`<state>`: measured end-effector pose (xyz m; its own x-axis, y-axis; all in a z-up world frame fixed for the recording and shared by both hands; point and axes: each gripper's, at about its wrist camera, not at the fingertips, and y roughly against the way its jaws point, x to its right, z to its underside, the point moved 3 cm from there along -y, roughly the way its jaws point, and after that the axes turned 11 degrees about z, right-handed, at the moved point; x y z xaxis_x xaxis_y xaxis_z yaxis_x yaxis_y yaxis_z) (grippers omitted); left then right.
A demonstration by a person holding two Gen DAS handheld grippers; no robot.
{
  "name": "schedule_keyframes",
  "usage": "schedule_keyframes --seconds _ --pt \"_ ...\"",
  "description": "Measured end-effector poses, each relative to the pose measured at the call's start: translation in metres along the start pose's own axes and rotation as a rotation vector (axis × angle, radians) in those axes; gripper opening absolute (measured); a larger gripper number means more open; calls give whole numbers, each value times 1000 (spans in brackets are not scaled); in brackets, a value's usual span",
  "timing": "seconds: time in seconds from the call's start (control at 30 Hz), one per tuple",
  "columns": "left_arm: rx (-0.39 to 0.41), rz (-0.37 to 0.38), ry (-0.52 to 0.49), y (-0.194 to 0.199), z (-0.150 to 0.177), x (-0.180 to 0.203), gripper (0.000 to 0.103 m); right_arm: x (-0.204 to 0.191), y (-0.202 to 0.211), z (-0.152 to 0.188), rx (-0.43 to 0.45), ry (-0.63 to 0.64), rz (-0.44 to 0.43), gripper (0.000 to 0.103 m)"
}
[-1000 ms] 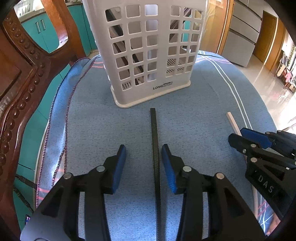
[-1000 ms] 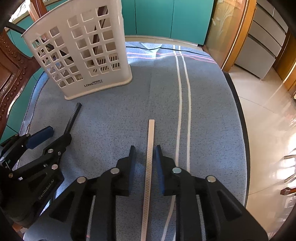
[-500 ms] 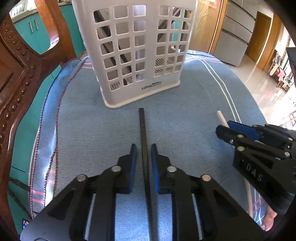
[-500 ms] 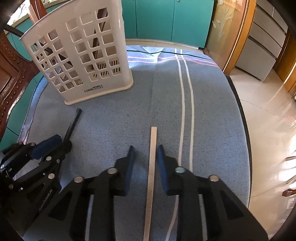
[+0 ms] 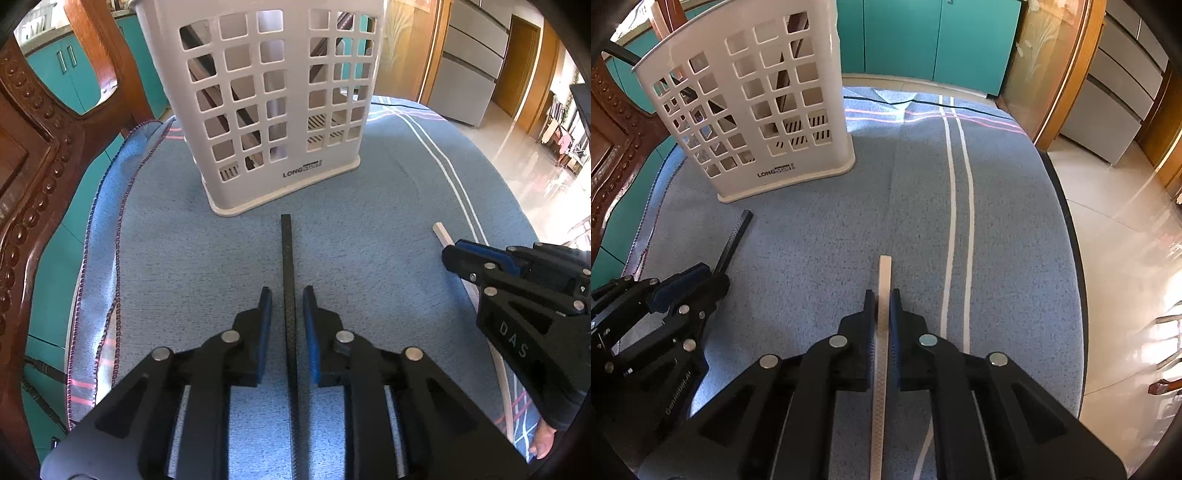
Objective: Organize utensils
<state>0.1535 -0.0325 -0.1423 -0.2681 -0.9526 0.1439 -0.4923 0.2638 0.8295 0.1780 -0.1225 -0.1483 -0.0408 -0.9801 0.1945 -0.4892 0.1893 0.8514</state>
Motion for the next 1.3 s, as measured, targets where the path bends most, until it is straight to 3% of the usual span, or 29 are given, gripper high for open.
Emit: schedule_keyframes --seconds 0.07,0.1,0.17,0.23,0.4,0.67,0.87,0.93,1.1,1.17,1.3 --pt "0 5 1 -1 -1 1 18 -1 -1 -1 2 1 2 9" --pt "0 9 1 -1 -1 0 8 0 -1 -1 2 0 1 8" --pt "11 17 17 2 -2 -3 7 1 -1 0 3 -12 -9 7" --pt "55 26 35 12 -6 -8 7 3 0 -1 12 -30 -38 7" --pt "193 93 76 64 -22 -18 7 17 42 -14 149 -67 -99 7" --pt "543 234 63 223 -38 -25 7 55 142 -23 368 -139 -256 7" --pt "783 234 78 297 -71 -37 7 70 210 -42 525 -180 -327 7" --pt "854 230 104 307 -85 -42 7 74 228 -60 576 -189 -313 7" --pt "989 132 142 305 -107 -57 7 85 265 -92 711 -249 -324 7" --pt "978 98 144 290 -113 -62 7 88 272 -100 772 -287 -332 7" --pt "903 99 147 256 -124 -67 7 92 277 -106 867 -353 -348 7"
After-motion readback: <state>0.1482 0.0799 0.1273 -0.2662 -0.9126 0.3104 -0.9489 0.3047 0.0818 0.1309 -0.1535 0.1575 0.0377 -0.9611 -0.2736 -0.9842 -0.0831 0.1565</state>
